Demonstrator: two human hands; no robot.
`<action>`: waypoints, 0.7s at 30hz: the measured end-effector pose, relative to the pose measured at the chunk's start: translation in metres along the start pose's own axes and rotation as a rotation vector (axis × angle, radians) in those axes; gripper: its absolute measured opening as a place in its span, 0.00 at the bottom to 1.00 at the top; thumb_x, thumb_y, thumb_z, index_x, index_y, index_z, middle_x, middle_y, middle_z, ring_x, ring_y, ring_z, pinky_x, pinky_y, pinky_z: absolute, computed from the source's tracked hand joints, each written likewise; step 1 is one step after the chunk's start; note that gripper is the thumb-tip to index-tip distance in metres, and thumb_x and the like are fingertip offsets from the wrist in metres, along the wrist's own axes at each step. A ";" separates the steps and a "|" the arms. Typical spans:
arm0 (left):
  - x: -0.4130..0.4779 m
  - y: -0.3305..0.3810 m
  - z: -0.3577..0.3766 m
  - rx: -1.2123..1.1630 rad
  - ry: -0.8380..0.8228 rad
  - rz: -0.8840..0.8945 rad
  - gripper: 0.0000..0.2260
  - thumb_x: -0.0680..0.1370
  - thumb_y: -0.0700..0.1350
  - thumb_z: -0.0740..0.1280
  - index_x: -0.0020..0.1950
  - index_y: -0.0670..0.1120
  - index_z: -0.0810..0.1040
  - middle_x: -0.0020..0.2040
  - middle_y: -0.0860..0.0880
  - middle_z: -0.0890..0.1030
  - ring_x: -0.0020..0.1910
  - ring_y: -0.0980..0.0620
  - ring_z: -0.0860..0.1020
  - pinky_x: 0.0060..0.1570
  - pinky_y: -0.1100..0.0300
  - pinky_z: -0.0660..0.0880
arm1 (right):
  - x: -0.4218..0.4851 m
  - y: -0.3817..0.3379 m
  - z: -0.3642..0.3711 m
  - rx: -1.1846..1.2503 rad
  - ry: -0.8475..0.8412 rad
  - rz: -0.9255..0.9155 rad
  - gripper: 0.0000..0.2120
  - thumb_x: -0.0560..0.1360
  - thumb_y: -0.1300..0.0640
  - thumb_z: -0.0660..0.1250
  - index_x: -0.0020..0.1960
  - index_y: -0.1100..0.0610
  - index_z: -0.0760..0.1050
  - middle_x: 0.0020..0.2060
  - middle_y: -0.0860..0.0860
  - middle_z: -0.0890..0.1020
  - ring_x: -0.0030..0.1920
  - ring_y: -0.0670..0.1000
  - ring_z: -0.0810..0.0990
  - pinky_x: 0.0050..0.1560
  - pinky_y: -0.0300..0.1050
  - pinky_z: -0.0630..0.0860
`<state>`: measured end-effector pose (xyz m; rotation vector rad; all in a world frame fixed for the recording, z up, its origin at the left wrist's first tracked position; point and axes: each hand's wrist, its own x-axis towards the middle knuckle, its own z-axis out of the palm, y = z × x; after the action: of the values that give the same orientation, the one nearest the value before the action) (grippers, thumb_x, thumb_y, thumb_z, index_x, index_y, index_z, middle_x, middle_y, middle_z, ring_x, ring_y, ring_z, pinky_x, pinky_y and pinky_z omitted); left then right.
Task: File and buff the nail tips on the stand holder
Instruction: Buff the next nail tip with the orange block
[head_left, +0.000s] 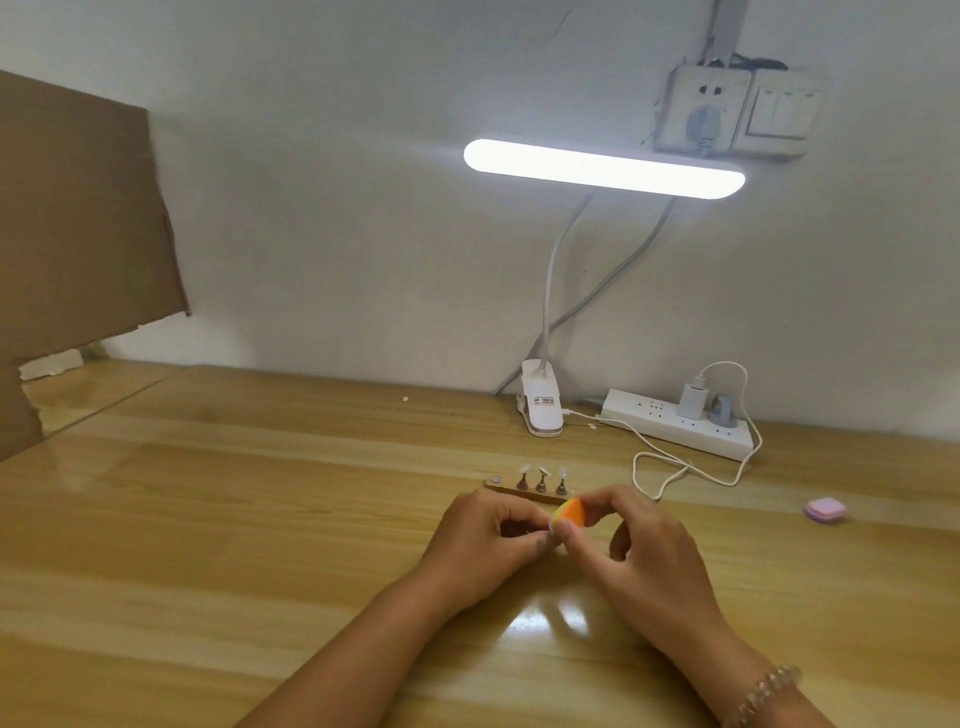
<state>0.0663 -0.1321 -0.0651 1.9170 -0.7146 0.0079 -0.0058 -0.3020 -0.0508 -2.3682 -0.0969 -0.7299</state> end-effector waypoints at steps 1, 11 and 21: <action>0.000 0.000 0.000 0.007 -0.004 0.001 0.05 0.75 0.44 0.74 0.48 0.52 0.88 0.41 0.56 0.86 0.42 0.61 0.82 0.45 0.59 0.77 | -0.003 -0.002 0.001 -0.022 -0.023 -0.033 0.12 0.69 0.37 0.68 0.45 0.44 0.75 0.40 0.39 0.78 0.34 0.46 0.76 0.48 0.48 0.75; 0.018 -0.002 -0.021 -0.160 0.287 -0.114 0.07 0.74 0.40 0.75 0.44 0.52 0.81 0.43 0.55 0.87 0.47 0.60 0.84 0.50 0.64 0.78 | 0.002 0.010 0.002 0.003 0.049 0.083 0.10 0.69 0.37 0.69 0.43 0.42 0.75 0.40 0.39 0.79 0.38 0.44 0.77 0.37 0.42 0.72; 0.044 -0.019 -0.019 0.176 0.319 -0.266 0.06 0.73 0.49 0.75 0.39 0.55 0.80 0.47 0.57 0.83 0.51 0.56 0.81 0.52 0.59 0.75 | 0.006 0.015 0.002 0.054 0.070 0.120 0.10 0.69 0.38 0.70 0.43 0.43 0.75 0.38 0.40 0.80 0.38 0.42 0.76 0.37 0.41 0.71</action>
<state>0.1175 -0.1323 -0.0580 2.1027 -0.2495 0.2117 0.0040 -0.3132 -0.0569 -2.2732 0.0544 -0.7424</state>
